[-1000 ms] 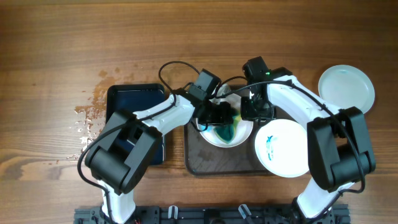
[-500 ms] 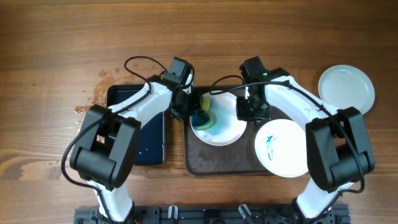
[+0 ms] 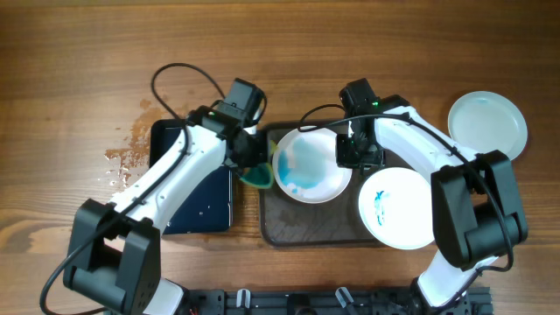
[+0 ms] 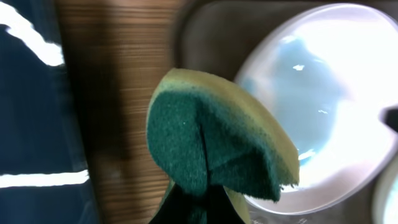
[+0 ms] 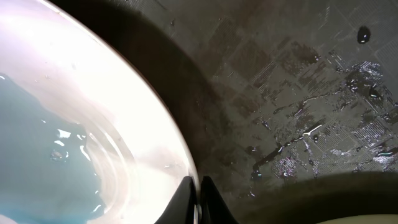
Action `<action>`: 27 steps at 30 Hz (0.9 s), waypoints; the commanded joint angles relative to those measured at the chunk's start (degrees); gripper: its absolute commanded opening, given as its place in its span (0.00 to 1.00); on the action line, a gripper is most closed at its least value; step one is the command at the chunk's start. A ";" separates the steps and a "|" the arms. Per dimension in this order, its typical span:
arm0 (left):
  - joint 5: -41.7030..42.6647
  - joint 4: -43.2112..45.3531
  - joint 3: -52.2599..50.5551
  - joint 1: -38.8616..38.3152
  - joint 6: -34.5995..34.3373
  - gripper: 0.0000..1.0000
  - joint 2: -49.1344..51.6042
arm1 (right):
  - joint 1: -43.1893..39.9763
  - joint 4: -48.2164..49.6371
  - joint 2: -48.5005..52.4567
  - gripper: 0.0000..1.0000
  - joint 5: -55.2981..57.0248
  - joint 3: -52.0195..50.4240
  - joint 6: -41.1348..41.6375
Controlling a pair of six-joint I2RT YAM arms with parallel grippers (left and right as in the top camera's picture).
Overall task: Clean dirty plates on tray and stack at the side
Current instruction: 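Lift the plate with the right gripper and carry it over the black tray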
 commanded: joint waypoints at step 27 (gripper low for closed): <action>-12.20 -8.90 8.59 29.51 -2.84 0.04 -1.03 | 7.58 -1.03 -11.67 0.04 -1.16 10.12 -7.78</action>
